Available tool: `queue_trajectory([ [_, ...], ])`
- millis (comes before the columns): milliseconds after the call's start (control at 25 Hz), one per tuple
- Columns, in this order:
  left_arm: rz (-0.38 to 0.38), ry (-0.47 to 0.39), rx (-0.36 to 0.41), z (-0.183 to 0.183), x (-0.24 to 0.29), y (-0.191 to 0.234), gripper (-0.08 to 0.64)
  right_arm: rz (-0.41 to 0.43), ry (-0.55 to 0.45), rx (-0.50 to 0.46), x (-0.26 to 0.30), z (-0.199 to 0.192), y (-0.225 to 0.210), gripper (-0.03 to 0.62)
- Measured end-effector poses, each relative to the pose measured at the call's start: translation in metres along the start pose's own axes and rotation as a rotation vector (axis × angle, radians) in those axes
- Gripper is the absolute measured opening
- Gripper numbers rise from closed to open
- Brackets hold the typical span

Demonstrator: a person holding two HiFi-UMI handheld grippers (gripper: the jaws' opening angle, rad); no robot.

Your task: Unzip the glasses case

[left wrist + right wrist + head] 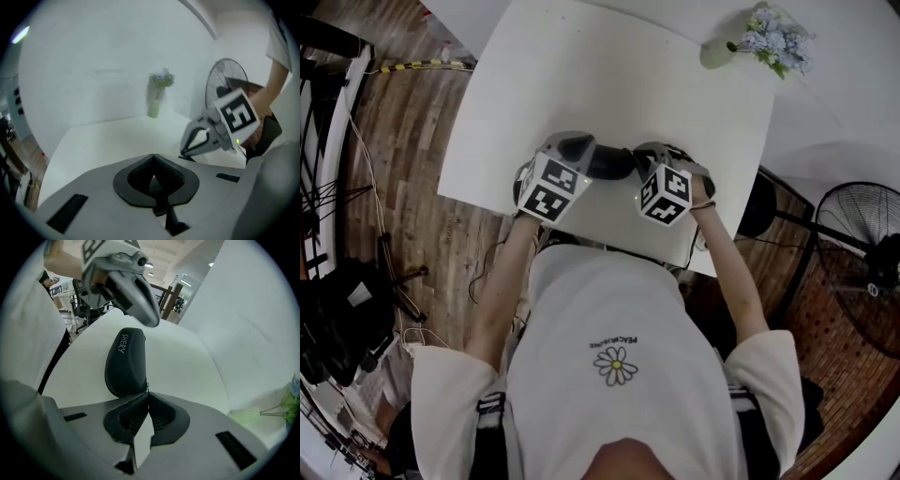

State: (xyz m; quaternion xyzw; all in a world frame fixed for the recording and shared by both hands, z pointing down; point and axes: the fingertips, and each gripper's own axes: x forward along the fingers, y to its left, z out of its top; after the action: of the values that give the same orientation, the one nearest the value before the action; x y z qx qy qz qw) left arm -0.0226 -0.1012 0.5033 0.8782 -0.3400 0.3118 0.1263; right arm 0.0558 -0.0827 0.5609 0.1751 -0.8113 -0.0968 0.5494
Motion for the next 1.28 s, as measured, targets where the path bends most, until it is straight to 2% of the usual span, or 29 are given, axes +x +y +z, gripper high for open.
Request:
queue_trajectory([
  [120,0.124,-0.122,-0.109,0.017,-0.037,0.038,0.012,-0.122,-0.053,0.042,-0.01,-0.007,-0.001,0.008],
  [160,0.16,-0.144,-0.134,0.017,-0.049,0.048,0.012,-0.151,-0.067,0.05,-0.013,-0.009,-0.001,0.051],
  [200,0.19,-0.16,-0.16,0.014,-0.058,0.056,0.012,-0.166,-0.08,0.059,-0.016,-0.012,0.0,0.156],
  [280,0.228,-0.171,-0.205,0.004,-0.071,0.066,0.012,-0.163,-0.1,0.081,-0.023,-0.017,0.004,0.227],
  [320,0.24,-0.167,-0.221,-0.002,-0.074,0.068,0.012,-0.149,-0.106,0.081,-0.026,-0.019,0.008,0.238],
  [520,0.242,-0.133,-0.261,-0.026,-0.074,0.057,0.012,-0.094,-0.152,0.022,-0.034,-0.005,0.033,0.238],
  [720,0.215,-0.098,-0.262,-0.042,-0.063,0.042,0.012,-0.16,-0.177,-0.127,-0.027,0.019,0.045,0.238],
  [840,0.21,-0.085,-0.263,-0.049,-0.061,0.04,0.012,-0.195,-0.183,-0.167,-0.025,0.028,0.041,0.238],
  [1040,0.213,-0.076,-0.266,-0.053,-0.064,0.046,0.012,-0.241,-0.227,-0.057,-0.037,0.043,0.002,0.238],
  [1160,0.216,-0.076,-0.266,-0.052,-0.065,0.05,0.012,-0.295,-0.217,-0.003,-0.036,0.045,-0.033,0.235],
  [1280,0.217,-0.072,-0.262,-0.052,-0.066,0.053,0.012,-0.315,-0.203,0.072,-0.025,0.044,-0.059,0.233],
])
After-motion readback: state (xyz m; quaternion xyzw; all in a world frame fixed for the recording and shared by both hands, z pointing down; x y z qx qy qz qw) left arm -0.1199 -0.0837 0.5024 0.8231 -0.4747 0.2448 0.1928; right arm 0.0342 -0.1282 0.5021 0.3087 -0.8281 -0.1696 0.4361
